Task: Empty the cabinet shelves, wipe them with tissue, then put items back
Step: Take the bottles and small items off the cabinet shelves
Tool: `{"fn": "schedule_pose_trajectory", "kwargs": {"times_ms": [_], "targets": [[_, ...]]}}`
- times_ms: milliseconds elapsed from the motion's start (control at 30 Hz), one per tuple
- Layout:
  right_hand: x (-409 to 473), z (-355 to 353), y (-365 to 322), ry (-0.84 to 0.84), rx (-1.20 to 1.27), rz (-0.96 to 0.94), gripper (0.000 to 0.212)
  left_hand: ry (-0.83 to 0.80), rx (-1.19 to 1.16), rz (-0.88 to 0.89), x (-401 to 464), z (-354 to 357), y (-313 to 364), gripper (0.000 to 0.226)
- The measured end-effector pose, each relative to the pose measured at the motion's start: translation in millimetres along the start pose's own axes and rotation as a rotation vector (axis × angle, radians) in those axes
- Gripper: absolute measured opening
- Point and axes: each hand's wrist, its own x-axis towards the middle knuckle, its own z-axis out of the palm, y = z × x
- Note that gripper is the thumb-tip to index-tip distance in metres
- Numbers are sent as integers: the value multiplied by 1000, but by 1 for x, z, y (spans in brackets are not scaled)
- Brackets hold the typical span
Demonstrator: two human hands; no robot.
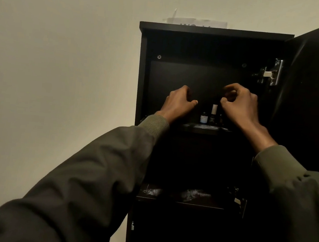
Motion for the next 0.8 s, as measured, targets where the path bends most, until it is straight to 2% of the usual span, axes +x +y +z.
{"fn": "schedule_pose_trajectory", "kwargs": {"times_ms": [167,400,800], "targets": [[8,9,16,-94,-77,80,52,-77,-13,-79,12,11,-1,60],[16,20,27,-167,-155,139,52,-155,-20,-119,22,18,0,64],[21,26,26,-313,-194,147,34,-234,-16,-110,27,31,7,58]]}}
